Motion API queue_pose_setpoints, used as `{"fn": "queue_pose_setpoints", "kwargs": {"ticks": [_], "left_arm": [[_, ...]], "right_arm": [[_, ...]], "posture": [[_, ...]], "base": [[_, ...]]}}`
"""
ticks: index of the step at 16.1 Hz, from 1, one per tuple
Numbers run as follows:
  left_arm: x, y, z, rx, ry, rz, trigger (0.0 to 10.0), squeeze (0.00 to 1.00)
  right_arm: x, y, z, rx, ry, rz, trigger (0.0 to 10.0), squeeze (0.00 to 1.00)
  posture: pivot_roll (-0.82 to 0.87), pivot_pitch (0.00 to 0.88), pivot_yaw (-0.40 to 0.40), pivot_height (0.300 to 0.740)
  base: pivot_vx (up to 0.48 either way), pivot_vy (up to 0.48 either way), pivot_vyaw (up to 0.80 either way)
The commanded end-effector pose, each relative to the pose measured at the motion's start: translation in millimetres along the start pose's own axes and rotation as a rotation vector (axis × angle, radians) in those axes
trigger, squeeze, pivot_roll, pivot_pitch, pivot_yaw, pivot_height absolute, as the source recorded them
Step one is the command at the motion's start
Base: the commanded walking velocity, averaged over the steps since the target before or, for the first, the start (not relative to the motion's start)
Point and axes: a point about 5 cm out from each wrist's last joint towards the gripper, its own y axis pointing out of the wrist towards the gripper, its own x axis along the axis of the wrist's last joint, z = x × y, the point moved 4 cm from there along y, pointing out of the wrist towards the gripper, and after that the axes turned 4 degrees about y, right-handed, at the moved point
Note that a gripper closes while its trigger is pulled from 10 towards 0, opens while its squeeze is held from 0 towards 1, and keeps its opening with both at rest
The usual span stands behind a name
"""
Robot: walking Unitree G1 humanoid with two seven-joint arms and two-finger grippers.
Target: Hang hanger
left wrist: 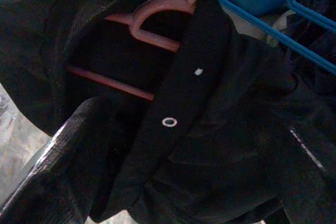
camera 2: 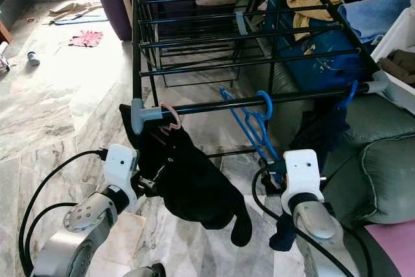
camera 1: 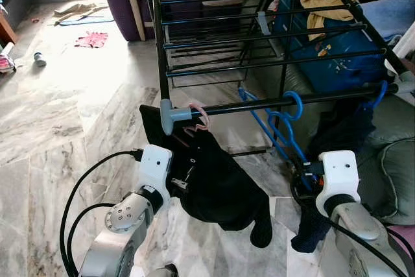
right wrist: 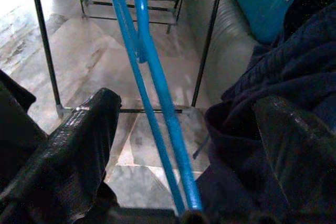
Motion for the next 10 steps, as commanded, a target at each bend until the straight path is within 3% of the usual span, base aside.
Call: {"fn": "queue_pose_setpoints", "kwargs": {"ticks": [1, 3, 10], "left_arm": [[0, -1.6, 2.1, 0.012, 0.0, 0.0, 10.0, 0.0], [-1, -0.8, 1.2, 0.008, 0.0, 0.001, 10.0, 0.0], [3, 0.0, 5.4, 0.036, -0.005, -0.021, 10.0, 0.0]], "right_arm": [[6, -2.5, -4.4, -0.028, -0.022, -0.031, 10.0, 1.0], [14, -2.1, -8.4, -0.052, -0.016, -0.069, 10.0, 1.0], [32, -2.1, -5.3, -0.037, 0.032, -0.164, 10.0, 1.0]], "posture": [[-0.07, 0.123, 0.005, 0.74], [-0.07, 0.125, 0.006, 0.74], [-0.07, 0.124, 0.002, 0.74]], "base": [[0.0, 0.0, 0.0], [0.0, 0.0, 0.0], [-0.316, 0.0, 0.0]]}}
